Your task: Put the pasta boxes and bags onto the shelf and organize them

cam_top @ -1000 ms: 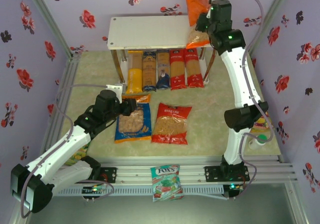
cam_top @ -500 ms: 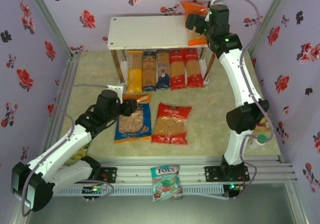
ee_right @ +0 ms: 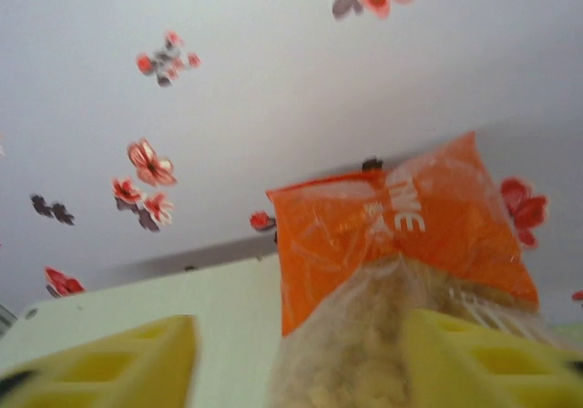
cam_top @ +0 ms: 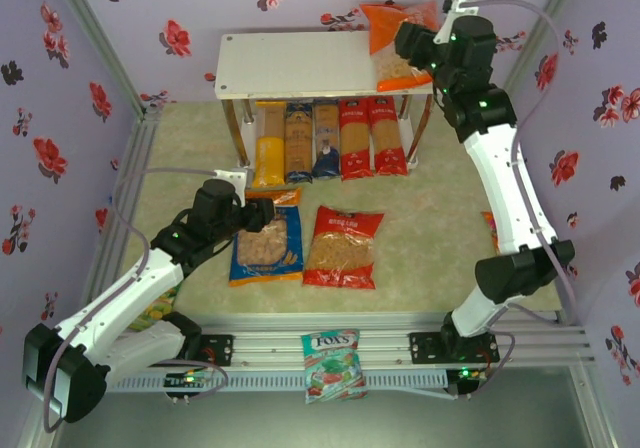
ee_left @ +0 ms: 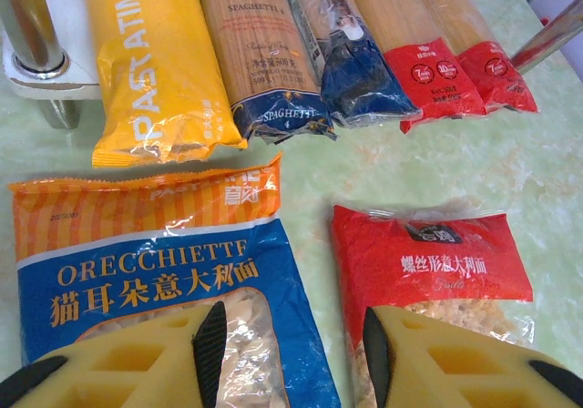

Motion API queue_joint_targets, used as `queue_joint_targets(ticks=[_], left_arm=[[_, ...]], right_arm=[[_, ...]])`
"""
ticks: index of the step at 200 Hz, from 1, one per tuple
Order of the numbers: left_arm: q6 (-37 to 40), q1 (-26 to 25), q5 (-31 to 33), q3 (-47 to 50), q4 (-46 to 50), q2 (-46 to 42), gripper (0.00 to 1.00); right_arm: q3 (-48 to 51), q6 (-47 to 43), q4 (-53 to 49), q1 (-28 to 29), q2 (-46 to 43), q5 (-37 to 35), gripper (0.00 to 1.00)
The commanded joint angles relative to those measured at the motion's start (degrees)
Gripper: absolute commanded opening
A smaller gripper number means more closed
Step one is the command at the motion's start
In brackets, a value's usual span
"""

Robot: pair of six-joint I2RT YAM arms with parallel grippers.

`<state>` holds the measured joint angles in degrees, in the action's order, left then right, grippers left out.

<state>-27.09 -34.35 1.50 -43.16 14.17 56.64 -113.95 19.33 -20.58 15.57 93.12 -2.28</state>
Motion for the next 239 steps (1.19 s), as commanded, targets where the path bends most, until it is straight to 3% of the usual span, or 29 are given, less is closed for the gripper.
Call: queue_joint_targets(ticks=[1,4,97,239], left_arm=[[-0.1,-0.3,0.9,-1.1,-0.3,-0.5,0.46],[-0.1,-0.3,0.9,-1.1,-0.3,-0.6,0.46],[-0.5,-0.3,1.6,0.2,0.8,-3.3,0.46],[-0.3,-0.3,1.5,-0.2,1.7,-0.7,0.49]], right_arm=[[-0.7,-1.1,0.6,-0.6,-0.5,-3.7,0.03],[-0.9,-1.2,0.3,-0.6,-0.3,-3.8,0.0],[-11.5,-3.9,-7.9,-0.6,12.7,-7.2,0.0],[0.7,2.4,-17.3,-0.7,17.3,-2.6,0.0]])
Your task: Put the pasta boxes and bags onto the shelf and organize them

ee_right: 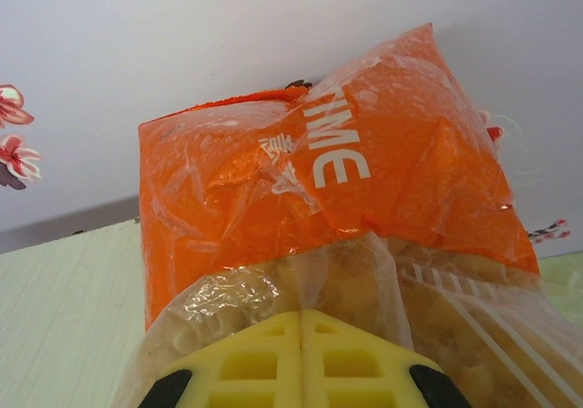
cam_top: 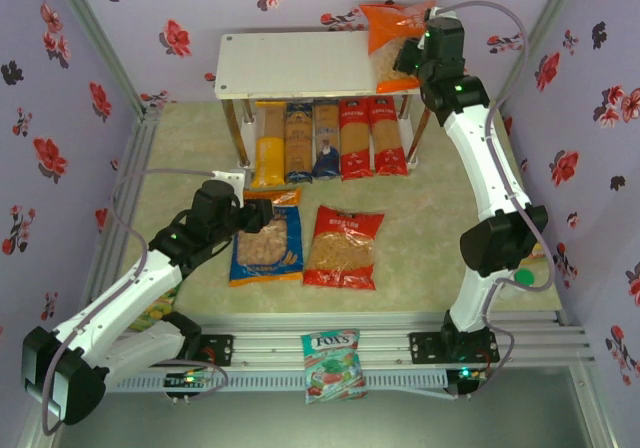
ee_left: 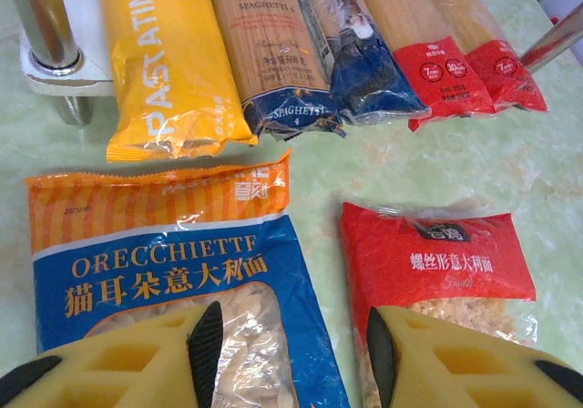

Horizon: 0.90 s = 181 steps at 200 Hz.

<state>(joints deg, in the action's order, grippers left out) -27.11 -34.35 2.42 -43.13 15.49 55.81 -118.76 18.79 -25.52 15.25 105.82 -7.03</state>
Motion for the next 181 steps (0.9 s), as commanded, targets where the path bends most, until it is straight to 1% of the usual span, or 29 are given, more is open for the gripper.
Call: queue_joint_targets(ticks=[1,13,34,53,62,87,114,132,150,157,181], left_arm=[[-0.3,-0.3,0.6,-0.2,0.5,0.1,0.49],[-0.2,-0.3,0.5,-0.2,0.6,0.2,0.49],[0.2,-0.3,0.5,-0.3,0.9,0.1,0.49],[0.4,-0.3,0.5,-0.4,1.0,0.1,0.5],[0.6,-0.3,0.5,-0.3,1.1,0.2,0.5],[0.7,-0.3,0.6,0.2,1.1,0.0,0.5],[0.7,-0.3,0.7,1.0,1.1,-0.4,0.49],[0.7,-0.3,0.8,1.4,1.0,-0.6,0.49],[1.1,-0.2,0.9,1.6,0.7,-0.8,0.49],[1.2,-0.3,0.9,1.6,0.7,-0.8,0.49],[1.7,-0.5,0.9,2.0,0.7,-0.8,0.49]], right_arm=[[5.6,3.0,-12.4,-0.4,4.6,2.2,0.0],[6.5,3.9,-12.7,-0.3,4.9,3.0,0.05],[7.9,4.7,-12.4,-0.3,4.9,4.3,0.26],[8.0,4.9,-11.7,-0.4,4.6,5.3,0.4],[7.9,4.9,-11.0,-0.3,4.1,5.7,0.44],[8.0,4.2,-7.9,-0.4,2.2,5.6,0.49],[6.7,3.7,-6.3,-0.3,0.1,6.3,0.47],[7.5,3.6,-3.7,-0.4,-2.3,8.9,0.48],[11.8,3.5,2.8,-0.3,-6.4,11.0,0.58],[12.8,3.3,4.7,-0.3,-7.9,11.1,0.6],[14.0,0.7,8.2,-0.4,-11.6,11.8,0.69]])
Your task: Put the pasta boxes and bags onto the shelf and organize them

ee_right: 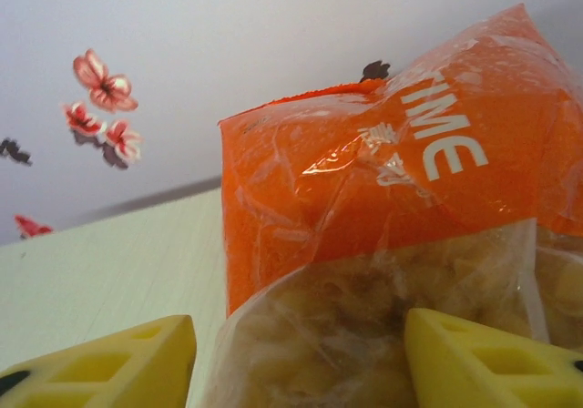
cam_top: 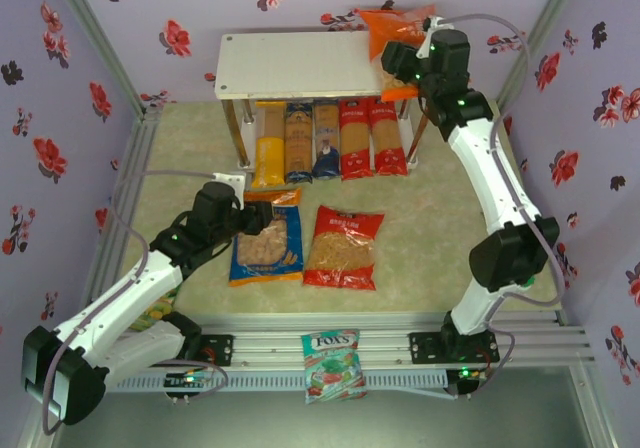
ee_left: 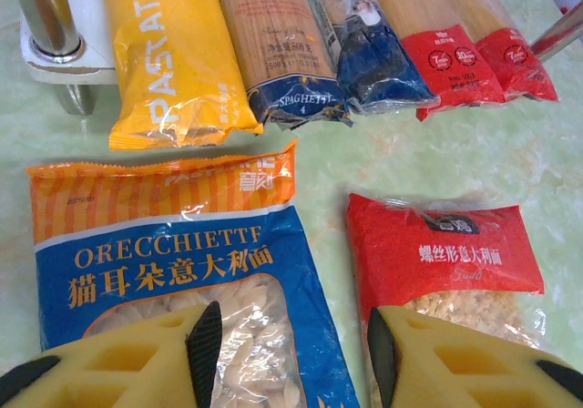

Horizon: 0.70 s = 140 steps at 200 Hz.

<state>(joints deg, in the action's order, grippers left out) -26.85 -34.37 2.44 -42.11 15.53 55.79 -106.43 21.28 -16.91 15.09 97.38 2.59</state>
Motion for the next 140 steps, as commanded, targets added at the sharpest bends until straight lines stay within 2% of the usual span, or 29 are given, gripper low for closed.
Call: queue_joint_targets(ticks=[1,21,48,71,82,109,140], left_arm=[[1.5,-0.4,0.9,1.0,0.6,-0.8,0.49],[1.8,-1.3,1.6,1.3,1.2,-1.0,0.52],[1.3,-3.7,6.6,0.9,5.1,-0.1,0.52],[-1.6,-6.5,12.0,-0.3,10.9,3.1,0.54],[-4.3,-7.2,13.0,0.1,11.8,4.7,0.6],[-9.2,-7.8,12.7,2.6,8.6,7.7,0.62],[-9.9,-7.9,13.4,1.2,7.2,12.2,0.66]], right_arm=[[1.6,-1.9,-0.4,-0.2,-3.3,2.2,0.69],[0.4,-4.1,-1.0,-0.2,-5.6,2.6,0.71],[0.6,-6.6,-1.9,0.3,-10.5,1.8,0.73],[-2.0,-8.7,-10.0,2.5,-13.4,1.2,0.78],[-1.0,-8.8,-13.3,4.2,-15.2,2.7,0.82],[12.5,-6.2,-10.8,10.1,-23.5,2.8,0.84],[25.5,-4.0,-9.2,17.5,-31.4,-0.1,0.87]])
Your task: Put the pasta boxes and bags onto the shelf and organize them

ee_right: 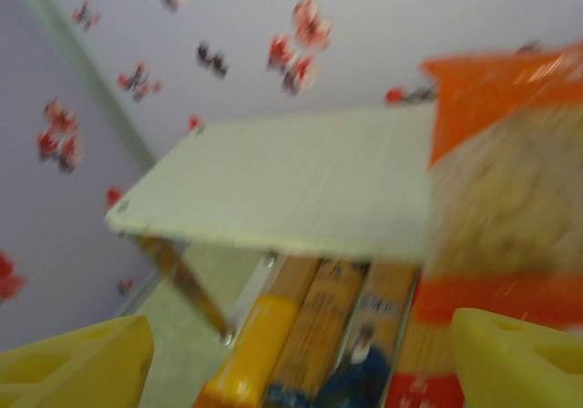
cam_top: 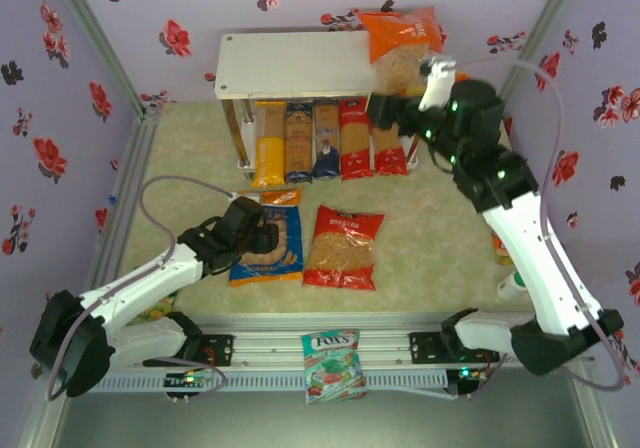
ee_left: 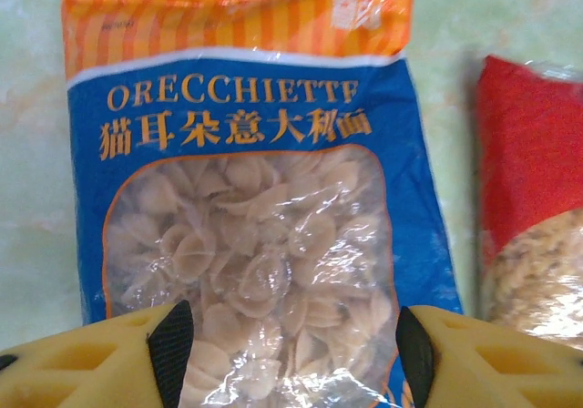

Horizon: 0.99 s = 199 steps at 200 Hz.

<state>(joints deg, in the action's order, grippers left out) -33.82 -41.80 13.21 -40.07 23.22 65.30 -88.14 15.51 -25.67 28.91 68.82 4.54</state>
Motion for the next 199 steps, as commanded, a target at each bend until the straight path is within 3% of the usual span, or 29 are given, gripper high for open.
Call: queue_joint_targets(ticks=[1,45,114,180,199], left_arm=[[-2.9,-0.5,2.6,-0.9,-0.4,2.9,0.67],[-3.9,-0.2,4.5,-3.9,0.4,9.2,0.77],[-4.8,0.5,3.8,-6.0,-1.2,16.9,0.82],[-5.3,2.3,1.4,-6.2,-1.5,24.1,0.85],[-5.4,2.5,-0.4,-5.8,-1.7,25.5,0.81]], right_arm=[[7.5,1.8,-0.5,3.8,-3.0,-2.2,0.87],[15.9,3.9,-1.6,6.8,-9.4,-3.1,0.88],[21.4,3.5,-1.9,6.9,-11.5,-4.3,0.9],[21.6,1.0,-1.9,6.8,-11.0,-5.3,0.93],[21.8,0.6,-1.8,6.8,-10.6,-5.6,0.93]])
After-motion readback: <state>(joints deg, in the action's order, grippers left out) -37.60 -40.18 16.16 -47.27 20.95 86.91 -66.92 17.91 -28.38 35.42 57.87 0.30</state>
